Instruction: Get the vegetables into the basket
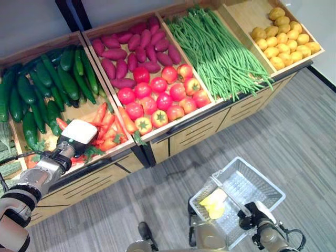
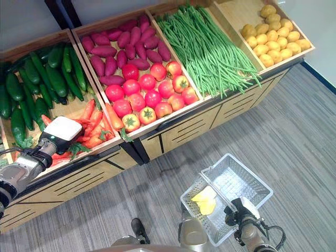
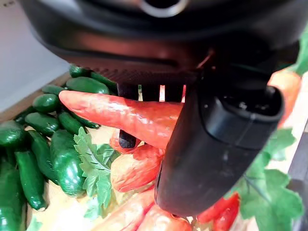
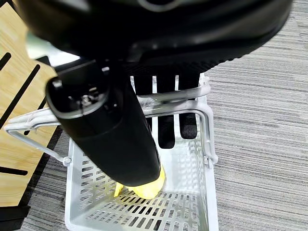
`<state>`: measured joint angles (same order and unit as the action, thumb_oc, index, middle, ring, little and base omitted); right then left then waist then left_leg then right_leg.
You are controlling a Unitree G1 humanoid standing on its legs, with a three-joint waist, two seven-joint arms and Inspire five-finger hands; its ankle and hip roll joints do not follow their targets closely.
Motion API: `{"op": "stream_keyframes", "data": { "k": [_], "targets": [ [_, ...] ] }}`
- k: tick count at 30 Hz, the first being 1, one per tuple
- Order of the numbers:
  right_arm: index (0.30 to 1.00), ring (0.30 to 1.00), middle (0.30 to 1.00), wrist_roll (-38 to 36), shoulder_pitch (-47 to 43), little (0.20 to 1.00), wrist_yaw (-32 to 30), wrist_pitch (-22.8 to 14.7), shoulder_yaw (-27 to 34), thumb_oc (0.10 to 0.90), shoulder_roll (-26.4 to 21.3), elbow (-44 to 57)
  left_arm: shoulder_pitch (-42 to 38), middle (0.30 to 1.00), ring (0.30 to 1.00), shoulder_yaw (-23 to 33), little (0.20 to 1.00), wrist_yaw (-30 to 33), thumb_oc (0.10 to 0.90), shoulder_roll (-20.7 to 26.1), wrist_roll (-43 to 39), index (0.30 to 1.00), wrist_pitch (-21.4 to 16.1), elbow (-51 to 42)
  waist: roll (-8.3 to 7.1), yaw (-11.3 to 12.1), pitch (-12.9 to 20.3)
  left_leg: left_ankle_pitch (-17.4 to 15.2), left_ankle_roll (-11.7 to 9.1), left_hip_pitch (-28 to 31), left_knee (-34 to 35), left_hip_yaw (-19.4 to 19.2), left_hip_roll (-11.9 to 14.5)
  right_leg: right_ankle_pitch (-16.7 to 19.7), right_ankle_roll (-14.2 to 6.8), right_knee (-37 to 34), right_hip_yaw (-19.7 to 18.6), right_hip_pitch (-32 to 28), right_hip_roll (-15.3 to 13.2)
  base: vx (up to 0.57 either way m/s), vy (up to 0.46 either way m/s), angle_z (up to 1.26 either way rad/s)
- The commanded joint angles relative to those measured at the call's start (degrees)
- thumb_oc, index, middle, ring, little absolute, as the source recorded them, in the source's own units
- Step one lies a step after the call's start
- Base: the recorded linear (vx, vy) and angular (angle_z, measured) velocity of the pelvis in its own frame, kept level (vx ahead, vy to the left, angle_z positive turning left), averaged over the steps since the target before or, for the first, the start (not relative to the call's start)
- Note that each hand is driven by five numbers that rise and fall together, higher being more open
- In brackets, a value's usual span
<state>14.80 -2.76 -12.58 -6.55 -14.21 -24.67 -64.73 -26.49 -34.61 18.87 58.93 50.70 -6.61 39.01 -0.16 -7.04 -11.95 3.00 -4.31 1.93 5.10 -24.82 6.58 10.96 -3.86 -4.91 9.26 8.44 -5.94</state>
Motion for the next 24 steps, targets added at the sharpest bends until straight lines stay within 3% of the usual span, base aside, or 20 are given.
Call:
{"op": "stream_keyframes", "data": {
  "k": [1, 10, 24],
  "targets": [
    [0.3, 0.3, 0.3, -0.15, 1.09, 0.3, -1.68, -1.23, -0.49, 0.4, -0.72, -0.87, -2.3, 0.3, 0.3, 7.21, 0.3, 4.92, 0.4, 7.78, -0.2, 0.3, 2.03, -2.7, -2.83, -0.35, 4.77, -1.62, -1.67, 1.7, -0.1, 3.73, 0.06, -0.61, -8.76, 1.02, -2.86, -2.05, -6.13, 0.01, -0.022, 0.09],
    [0.3, 0.3, 0.3, -0.23, 2.14, 0.3, -1.14, -0.81, 0.62, 0.4, -0.13, -1.22, 2.05, 0.3, 0.3, 13.56, 0.3, 5.52, 0.4, 10.12, -2.01, 0.3, 0.65, -10.3, -2.5, 0.2, 6.41, -1.83, -1.65, 2.52, -0.1, 4.73, -0.23, -0.95, -8.68, 0.76, -1.62, -4.01, -6.47, -0.01, -0.005, 0.04],
    [0.3, 0.3, 0.3, -0.15, 3.56, 0.3, -0.76, -0.41, 1.52, 0.4, 0.89, -2.7, 8.46, 0.3, 0.3, 22.94, 0.3, 7.3, 0.4, 5.88, -8.2, 0.3, -0.49, -13.84, -2.8, 0.51, 7.55, -1.93, -1.51, 3.38, -0.1, 5.01, -0.46, -1.17, -8.49, 0.75, -1.13, -5.3, -6.62, 0.0, 0.002, 0.02]
  ]
}}
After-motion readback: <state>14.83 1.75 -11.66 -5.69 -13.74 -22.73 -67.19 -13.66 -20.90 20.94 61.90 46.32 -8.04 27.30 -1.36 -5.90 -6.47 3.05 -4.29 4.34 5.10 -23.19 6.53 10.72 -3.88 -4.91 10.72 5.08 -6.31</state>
